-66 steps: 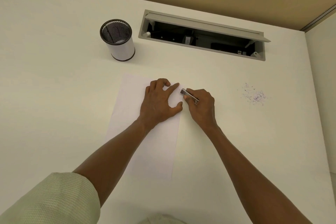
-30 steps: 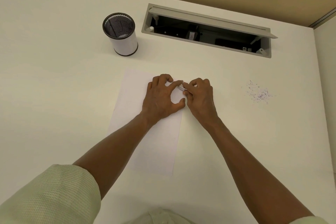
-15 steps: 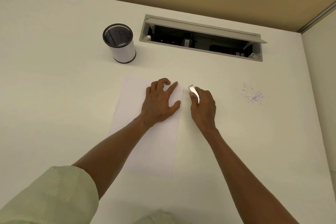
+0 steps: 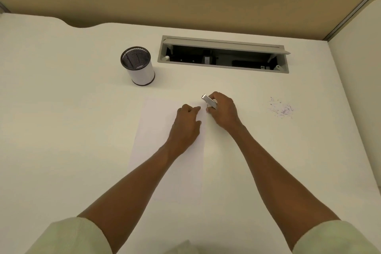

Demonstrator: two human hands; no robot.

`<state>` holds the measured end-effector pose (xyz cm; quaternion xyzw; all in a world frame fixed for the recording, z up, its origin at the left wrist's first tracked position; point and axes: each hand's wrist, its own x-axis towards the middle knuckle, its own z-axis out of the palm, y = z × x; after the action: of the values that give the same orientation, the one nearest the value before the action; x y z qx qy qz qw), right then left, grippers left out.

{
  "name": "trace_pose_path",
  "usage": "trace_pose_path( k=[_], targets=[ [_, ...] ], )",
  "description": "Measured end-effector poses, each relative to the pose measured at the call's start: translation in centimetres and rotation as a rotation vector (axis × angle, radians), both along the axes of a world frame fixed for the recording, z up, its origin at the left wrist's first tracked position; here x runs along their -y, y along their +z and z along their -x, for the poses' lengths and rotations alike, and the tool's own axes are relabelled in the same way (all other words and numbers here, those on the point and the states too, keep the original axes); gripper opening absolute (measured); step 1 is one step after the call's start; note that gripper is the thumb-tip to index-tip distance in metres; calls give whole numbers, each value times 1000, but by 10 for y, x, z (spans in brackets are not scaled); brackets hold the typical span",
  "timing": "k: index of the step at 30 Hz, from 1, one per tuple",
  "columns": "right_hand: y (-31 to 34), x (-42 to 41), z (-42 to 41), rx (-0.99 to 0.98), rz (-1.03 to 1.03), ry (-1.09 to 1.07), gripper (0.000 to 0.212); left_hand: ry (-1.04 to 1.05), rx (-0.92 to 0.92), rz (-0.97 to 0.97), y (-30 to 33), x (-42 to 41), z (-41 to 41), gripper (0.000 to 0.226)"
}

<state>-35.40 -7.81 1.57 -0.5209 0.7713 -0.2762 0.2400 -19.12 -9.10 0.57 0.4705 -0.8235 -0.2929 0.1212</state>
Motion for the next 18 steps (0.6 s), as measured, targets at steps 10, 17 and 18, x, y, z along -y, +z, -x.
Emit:
trace_pose_path(
  k=[10, 17, 18],
  targets=[
    [3, 19, 1, -38, -146, 78, 18, 132, -121, -103, -7, -7, 1, 27],
    [17, 17, 0, 761, -141, -246, 21, 160, -131, -146, -5, -4, 3, 51],
    [18, 15, -2, 851, -124, -290, 23, 167, -140, -147, -5, -2, 3, 51]
  ],
)
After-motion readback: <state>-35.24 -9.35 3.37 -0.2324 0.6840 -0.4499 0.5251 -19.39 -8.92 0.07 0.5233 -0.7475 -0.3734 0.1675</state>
